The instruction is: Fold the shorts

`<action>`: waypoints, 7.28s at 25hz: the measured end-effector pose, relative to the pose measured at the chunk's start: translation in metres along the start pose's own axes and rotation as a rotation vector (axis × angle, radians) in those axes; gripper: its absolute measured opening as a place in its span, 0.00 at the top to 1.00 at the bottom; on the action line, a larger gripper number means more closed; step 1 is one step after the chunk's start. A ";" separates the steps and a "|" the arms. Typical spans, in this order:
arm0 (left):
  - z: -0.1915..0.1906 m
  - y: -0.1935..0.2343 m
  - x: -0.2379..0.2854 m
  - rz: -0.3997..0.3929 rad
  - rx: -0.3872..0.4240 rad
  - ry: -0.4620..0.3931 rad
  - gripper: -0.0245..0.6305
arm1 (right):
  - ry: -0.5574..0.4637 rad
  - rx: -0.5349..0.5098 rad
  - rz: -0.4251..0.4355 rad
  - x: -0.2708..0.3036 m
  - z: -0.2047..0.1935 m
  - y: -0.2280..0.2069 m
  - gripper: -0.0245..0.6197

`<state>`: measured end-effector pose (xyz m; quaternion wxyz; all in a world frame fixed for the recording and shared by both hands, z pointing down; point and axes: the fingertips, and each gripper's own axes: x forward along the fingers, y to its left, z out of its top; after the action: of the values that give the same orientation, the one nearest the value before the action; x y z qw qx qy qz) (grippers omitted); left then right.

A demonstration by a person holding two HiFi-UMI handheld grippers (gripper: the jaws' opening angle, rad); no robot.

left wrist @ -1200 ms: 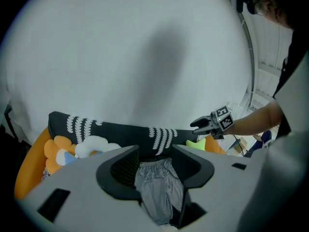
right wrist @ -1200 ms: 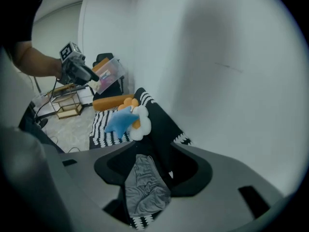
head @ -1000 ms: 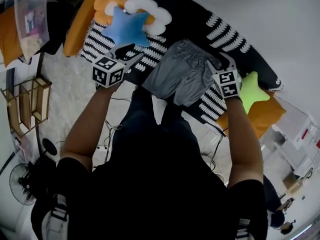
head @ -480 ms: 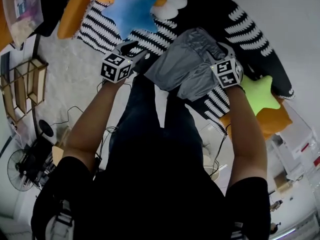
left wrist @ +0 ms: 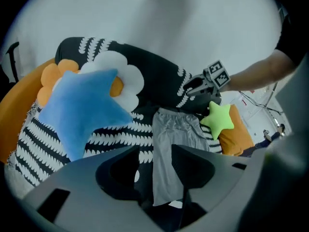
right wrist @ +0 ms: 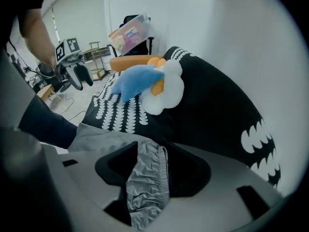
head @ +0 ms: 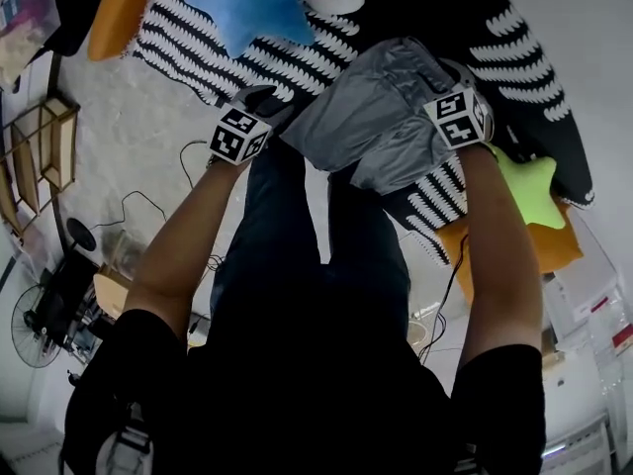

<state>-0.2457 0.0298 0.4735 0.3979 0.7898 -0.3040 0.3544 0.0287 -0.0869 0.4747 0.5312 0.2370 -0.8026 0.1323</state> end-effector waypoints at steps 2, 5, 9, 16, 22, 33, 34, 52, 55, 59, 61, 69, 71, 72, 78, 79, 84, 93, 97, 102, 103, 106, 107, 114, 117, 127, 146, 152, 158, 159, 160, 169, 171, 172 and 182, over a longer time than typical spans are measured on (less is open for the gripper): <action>-0.021 0.004 0.015 -0.006 0.021 0.040 0.61 | 0.001 -0.007 0.006 0.015 -0.001 -0.003 0.64; -0.050 0.007 0.037 -0.022 0.032 0.089 0.61 | 0.006 -0.034 0.018 0.038 -0.001 -0.008 0.64; -0.086 0.004 0.064 -0.046 0.019 0.138 0.60 | 0.052 -0.197 0.013 0.068 -0.007 -0.013 0.64; -0.133 -0.004 0.106 -0.109 -0.030 0.195 0.59 | 0.143 -0.344 0.080 0.131 -0.027 -0.022 0.64; -0.166 -0.020 0.130 -0.136 -0.023 0.267 0.57 | 0.196 -0.417 0.109 0.170 -0.044 -0.022 0.66; -0.203 -0.007 0.153 -0.098 0.002 0.312 0.59 | 0.286 -0.505 0.087 0.215 -0.064 -0.017 0.76; -0.200 -0.007 0.153 -0.091 0.001 0.311 0.61 | 0.286 -0.509 0.083 0.214 -0.064 -0.019 0.78; -0.190 -0.024 0.128 -0.109 0.097 0.329 0.93 | 0.203 -0.464 0.008 0.188 -0.053 -0.035 0.91; -0.180 -0.049 0.124 -0.140 0.120 0.333 0.93 | 0.188 -0.450 -0.009 0.170 -0.055 -0.041 0.91; -0.168 -0.074 0.121 -0.198 0.155 0.333 0.93 | 0.177 -0.440 -0.027 0.146 -0.061 -0.048 0.91; -0.162 -0.088 0.121 -0.236 0.166 0.332 0.93 | 0.171 -0.435 -0.035 0.135 -0.064 -0.050 0.91; -0.152 -0.166 0.126 -0.371 0.281 0.366 0.93 | 0.116 -0.415 -0.032 0.088 -0.092 -0.048 0.92; -0.153 -0.186 0.128 -0.397 0.294 0.378 0.93 | 0.108 -0.415 -0.028 0.076 -0.104 -0.047 0.91; -0.154 -0.198 0.129 -0.413 0.303 0.386 0.93 | 0.103 -0.413 -0.027 0.070 -0.110 -0.048 0.92; -0.162 -0.269 0.134 -0.510 0.377 0.402 0.93 | 0.068 -0.381 -0.033 0.037 -0.148 -0.048 0.91; -0.165 -0.277 0.135 -0.522 0.381 0.409 0.93 | 0.065 -0.377 -0.035 0.035 -0.154 -0.047 0.91; -0.174 -0.314 0.147 -0.564 0.402 0.430 0.93 | 0.058 -0.354 -0.050 0.019 -0.187 -0.045 0.91; -0.190 -0.378 0.174 -0.633 0.430 0.475 0.93 | 0.057 -0.319 -0.039 -0.013 -0.255 -0.046 0.91; -0.206 -0.397 0.187 -0.653 0.461 0.522 0.93 | 0.084 -0.316 -0.036 -0.016 -0.287 -0.042 0.91; -0.225 -0.408 0.208 -0.651 0.449 0.526 0.93 | 0.128 -0.338 -0.028 -0.009 -0.321 -0.025 0.91; -0.229 -0.409 0.212 -0.649 0.450 0.530 0.93 | 0.134 -0.342 -0.031 -0.007 -0.326 -0.023 0.91; -0.241 -0.416 0.217 -0.654 0.466 0.551 0.93 | 0.170 -0.346 -0.049 -0.005 -0.343 -0.021 0.91; -0.245 -0.419 0.219 -0.656 0.475 0.555 0.93 | 0.187 -0.340 -0.053 -0.005 -0.349 -0.021 0.90; -0.251 -0.411 0.238 -0.624 0.444 0.534 0.83 | 0.328 -0.221 -0.079 -0.002 -0.390 -0.021 0.82; -0.232 -0.398 0.239 -0.612 0.397 0.485 0.77 | 0.334 -0.160 -0.087 -0.002 -0.395 -0.020 0.81; -0.165 -0.374 0.228 -0.590 0.420 0.390 0.67 | 0.394 0.000 -0.163 -0.039 -0.415 -0.026 0.78; 0.053 -0.304 0.314 -0.381 0.548 0.150 0.66 | 0.097 0.472 -0.166 -0.039 -0.391 -0.024 0.77; 0.107 -0.292 0.367 -0.299 0.614 0.138 0.62 | 0.138 0.559 -0.198 -0.018 -0.393 -0.023 0.76; 0.133 -0.310 0.399 -0.329 0.802 0.147 0.60 | 0.062 0.823 -0.281 -0.021 -0.400 -0.043 0.75; 0.134 -0.315 0.404 -0.344 0.848 0.157 0.60 | 0.066 0.880 -0.267 -0.018 -0.406 -0.039 0.75; 0.134 -0.320 0.410 -0.362 0.896 0.170 0.60 | 0.071 0.943 -0.241 -0.013 -0.412 -0.032 0.75; 0.131 -0.321 0.440 -0.337 1.184 0.335 0.86 | -0.074 1.123 -0.150 -0.004 -0.414 -0.017 0.95; 0.131 -0.314 0.437 -0.335 1.166 0.343 0.88 | -0.125 1.100 -0.151 -0.007 -0.407 -0.020 0.96; 0.132 -0.310 0.435 -0.335 1.154 0.344 0.89 | -0.153 1.084 -0.148 -0.008 -0.401 -0.022 0.96; 0.142 -0.271 0.415 -0.333 1.055 0.355 0.87 | -0.200 1.072 -0.142 0.016 -0.376 -0.048 0.76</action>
<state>0.2403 -0.0368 0.6330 0.0457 0.8469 0.1133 0.5176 0.3458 0.0432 0.6383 0.2646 0.5394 -0.6515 0.4632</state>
